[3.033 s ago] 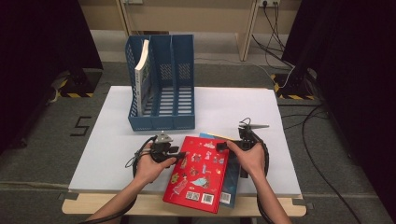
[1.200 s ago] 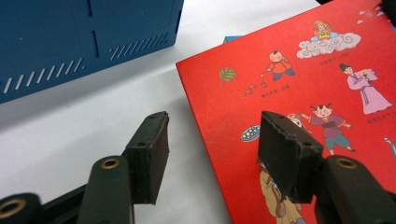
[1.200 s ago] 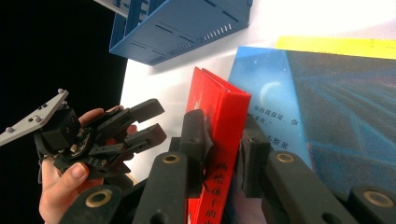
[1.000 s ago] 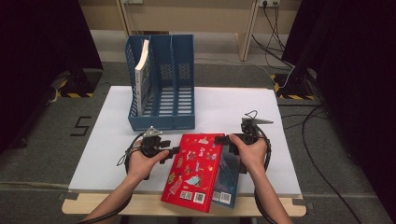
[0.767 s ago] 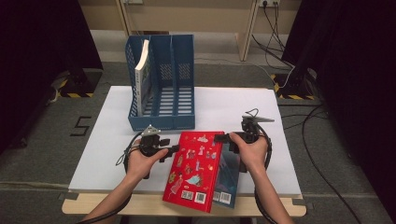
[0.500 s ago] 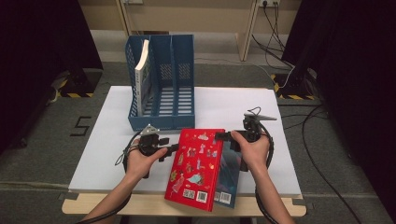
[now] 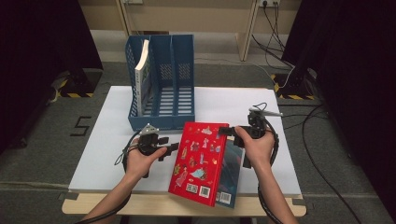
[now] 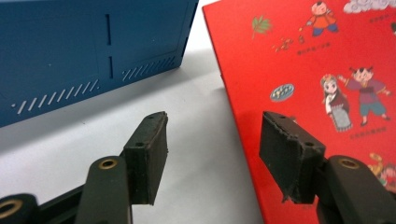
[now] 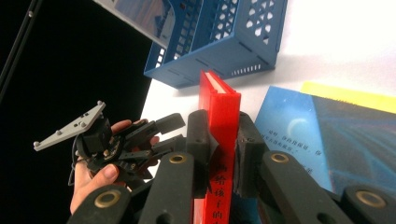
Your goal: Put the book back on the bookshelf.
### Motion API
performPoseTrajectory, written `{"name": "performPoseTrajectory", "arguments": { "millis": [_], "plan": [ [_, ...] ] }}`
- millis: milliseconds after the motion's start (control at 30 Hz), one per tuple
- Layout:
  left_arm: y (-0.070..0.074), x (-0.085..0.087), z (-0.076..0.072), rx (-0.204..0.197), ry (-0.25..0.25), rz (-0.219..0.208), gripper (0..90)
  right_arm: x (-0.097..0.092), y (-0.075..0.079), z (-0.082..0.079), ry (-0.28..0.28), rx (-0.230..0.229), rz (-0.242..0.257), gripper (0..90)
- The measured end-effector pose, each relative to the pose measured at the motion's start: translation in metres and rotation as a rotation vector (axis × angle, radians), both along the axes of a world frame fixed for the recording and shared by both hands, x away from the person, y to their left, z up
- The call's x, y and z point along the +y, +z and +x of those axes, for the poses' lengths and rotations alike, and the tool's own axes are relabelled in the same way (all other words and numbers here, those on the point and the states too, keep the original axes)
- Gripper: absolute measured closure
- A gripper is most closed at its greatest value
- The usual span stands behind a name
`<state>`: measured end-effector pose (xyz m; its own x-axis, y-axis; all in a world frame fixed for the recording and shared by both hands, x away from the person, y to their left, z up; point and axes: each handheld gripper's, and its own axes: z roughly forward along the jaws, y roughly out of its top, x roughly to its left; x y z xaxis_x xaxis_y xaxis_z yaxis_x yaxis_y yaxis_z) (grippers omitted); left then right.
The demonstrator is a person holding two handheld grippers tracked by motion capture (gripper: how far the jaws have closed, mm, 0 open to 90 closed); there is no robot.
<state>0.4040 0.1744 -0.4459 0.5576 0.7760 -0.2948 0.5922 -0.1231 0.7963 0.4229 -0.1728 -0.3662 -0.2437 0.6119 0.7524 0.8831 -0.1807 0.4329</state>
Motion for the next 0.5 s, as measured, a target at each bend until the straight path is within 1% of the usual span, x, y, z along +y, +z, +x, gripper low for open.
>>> {"name": "performPoseTrajectory", "arguments": {
  "millis": [100, 133, 367, 500],
  "plan": [
    [0.001, 0.0, 0.0, -0.003, -0.001, 0.002, 41.2, -0.003, 0.004, 0.0, -0.01, -0.011, -0.001, 80.2],
    [0.001, 0.0, 0.0, -0.004, -0.001, 0.002, 41.2, -0.003, 0.006, 0.0, -0.018, -0.023, -0.004, 80.2],
    [0.002, 0.0, 0.0, -0.012, 0.001, -0.002, 41.2, -0.009, 0.018, 0.002, -0.05, -0.062, -0.013, 80.3],
    [0.004, 0.0, 0.0, -0.015, 0.001, 0.003, 41.2, -0.011, 0.024, 0.002, -0.068, -0.081, -0.019, 80.3]
  ]
}}
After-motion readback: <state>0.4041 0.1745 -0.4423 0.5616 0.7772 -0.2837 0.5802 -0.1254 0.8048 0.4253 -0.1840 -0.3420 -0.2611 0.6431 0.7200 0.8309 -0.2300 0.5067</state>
